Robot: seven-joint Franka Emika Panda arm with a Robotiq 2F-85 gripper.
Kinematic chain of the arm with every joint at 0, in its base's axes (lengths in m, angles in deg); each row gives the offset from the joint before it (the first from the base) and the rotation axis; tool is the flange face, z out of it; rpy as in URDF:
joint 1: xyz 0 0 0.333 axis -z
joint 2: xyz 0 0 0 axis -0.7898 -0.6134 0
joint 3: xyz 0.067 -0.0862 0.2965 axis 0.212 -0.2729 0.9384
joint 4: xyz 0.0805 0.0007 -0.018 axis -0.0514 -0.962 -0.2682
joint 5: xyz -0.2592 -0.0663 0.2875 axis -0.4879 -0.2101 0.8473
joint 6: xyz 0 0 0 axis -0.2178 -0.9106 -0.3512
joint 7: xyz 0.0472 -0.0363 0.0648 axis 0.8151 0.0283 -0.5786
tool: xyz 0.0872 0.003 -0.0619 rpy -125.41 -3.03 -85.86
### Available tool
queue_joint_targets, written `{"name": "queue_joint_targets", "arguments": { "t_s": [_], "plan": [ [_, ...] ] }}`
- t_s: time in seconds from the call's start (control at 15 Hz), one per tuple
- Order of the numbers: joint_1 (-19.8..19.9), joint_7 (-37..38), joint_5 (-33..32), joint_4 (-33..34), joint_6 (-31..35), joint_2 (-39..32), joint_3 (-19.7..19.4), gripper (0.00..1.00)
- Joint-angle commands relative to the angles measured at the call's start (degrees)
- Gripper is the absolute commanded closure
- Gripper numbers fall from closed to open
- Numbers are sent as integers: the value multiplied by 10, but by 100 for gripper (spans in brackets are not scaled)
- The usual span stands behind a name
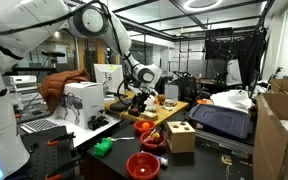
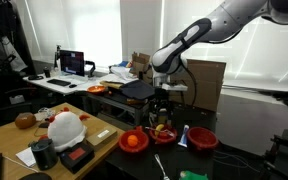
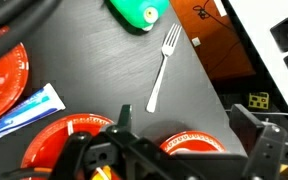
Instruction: Remove the spoon from the bowl
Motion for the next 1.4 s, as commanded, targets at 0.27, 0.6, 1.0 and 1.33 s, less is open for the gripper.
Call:
{"name": "queue_joint_targets", "arguments": {
  "t_s": [0.27,0.6,1.0,1.33],
  "plan": [
    [5,-65,-36,-163,14,191,-42,0],
    [0,-65,-97,-178,0,252,-61,0],
    [-7,-46,-168,-193,19,324,-78,0],
    [-2,-37,-175,-192,21,369,-86,0]
  ]
}}
